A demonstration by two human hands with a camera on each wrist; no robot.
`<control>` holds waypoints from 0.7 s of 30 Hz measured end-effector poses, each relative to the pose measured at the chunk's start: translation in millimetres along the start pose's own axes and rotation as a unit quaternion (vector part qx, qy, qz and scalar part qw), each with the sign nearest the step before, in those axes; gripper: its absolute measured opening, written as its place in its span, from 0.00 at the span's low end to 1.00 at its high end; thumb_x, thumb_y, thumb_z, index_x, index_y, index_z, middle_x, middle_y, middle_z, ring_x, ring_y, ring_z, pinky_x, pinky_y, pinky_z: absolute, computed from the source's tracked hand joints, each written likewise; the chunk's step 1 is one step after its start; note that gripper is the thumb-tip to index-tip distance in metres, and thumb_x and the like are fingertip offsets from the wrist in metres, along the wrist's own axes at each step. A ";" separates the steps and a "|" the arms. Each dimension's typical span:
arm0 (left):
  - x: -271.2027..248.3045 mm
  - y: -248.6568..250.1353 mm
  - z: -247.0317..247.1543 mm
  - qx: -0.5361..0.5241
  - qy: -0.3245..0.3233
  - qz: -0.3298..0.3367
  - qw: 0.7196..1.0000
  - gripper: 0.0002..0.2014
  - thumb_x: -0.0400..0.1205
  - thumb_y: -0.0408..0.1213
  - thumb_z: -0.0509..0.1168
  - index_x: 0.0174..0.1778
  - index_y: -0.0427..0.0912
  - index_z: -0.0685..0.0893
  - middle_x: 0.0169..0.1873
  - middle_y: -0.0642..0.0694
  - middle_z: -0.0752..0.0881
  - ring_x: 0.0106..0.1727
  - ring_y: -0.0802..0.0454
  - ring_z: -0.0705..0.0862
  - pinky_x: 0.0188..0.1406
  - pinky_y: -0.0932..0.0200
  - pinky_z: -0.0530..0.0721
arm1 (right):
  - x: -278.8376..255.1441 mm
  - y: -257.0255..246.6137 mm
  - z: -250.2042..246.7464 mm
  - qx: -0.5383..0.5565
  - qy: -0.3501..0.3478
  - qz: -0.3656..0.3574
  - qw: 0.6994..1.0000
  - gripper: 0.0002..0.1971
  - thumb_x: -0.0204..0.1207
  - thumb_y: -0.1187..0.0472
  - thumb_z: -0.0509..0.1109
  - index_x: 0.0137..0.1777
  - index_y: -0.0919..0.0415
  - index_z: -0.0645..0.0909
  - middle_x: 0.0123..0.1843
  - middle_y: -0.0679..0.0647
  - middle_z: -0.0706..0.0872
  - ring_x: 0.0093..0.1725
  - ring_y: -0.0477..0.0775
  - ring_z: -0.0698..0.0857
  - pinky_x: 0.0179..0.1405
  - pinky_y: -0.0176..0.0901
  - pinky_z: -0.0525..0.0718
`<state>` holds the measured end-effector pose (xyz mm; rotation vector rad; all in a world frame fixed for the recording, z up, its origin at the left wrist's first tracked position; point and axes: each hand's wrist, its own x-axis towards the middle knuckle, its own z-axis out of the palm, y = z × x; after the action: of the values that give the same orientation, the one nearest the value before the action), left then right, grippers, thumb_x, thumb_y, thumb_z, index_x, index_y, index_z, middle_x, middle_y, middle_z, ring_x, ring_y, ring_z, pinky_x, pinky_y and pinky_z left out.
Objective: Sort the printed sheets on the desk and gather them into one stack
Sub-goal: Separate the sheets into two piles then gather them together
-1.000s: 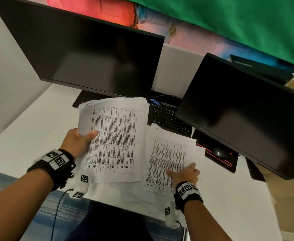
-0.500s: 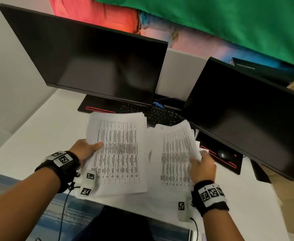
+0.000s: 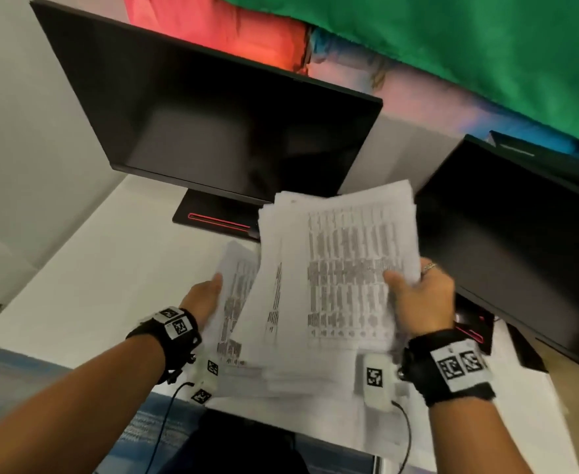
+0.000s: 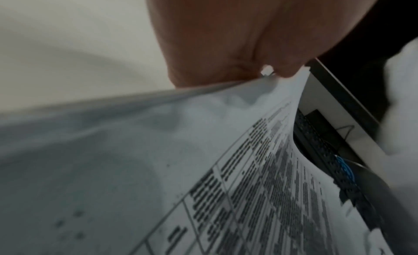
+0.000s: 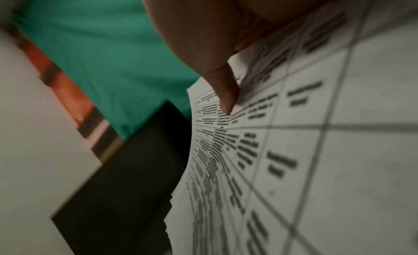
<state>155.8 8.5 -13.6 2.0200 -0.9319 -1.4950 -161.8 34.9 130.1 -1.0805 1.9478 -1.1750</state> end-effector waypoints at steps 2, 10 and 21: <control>9.8 -8.7 -7.1 -0.105 -0.038 -0.057 0.992 0.50 0.67 0.80 0.55 0.68 0.38 0.83 0.61 0.37 0.87 0.60 0.38 0.87 0.68 0.42 0.80 | 7.9 37.7 38.3 -0.028 -0.037 0.066 0.997 0.13 0.78 0.65 0.75 0.62 0.57 0.84 0.53 0.51 0.91 0.47 0.48 0.89 0.41 0.41 0.86; 7.7 -13.0 8.6 0.027 -0.038 -0.021 0.999 0.42 0.82 0.65 0.55 0.83 0.37 0.58 0.78 0.38 0.70 0.75 0.36 0.73 0.74 0.44 0.71 | -16.0 119.7 120.9 -0.243 -0.167 0.147 0.944 0.25 0.84 0.61 0.62 0.81 0.63 0.70 0.79 0.58 0.76 0.75 0.61 0.79 0.76 0.46 0.73; 20.5 -26.7 -8.0 0.084 -0.022 0.141 0.986 0.27 0.78 0.39 0.74 0.72 0.42 0.74 0.65 0.43 0.85 0.63 0.42 0.86 0.67 0.40 0.82 | -28.2 114.0 102.7 -0.098 -0.171 0.158 0.967 0.39 0.78 0.52 0.75 0.85 0.59 0.61 0.84 0.55 0.70 0.80 0.56 0.73 0.78 0.47 0.71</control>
<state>173.8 10.7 -43.1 1.8759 -1.3401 -1.3483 -102.2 49.1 -13.4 -0.9494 1.8958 -0.5903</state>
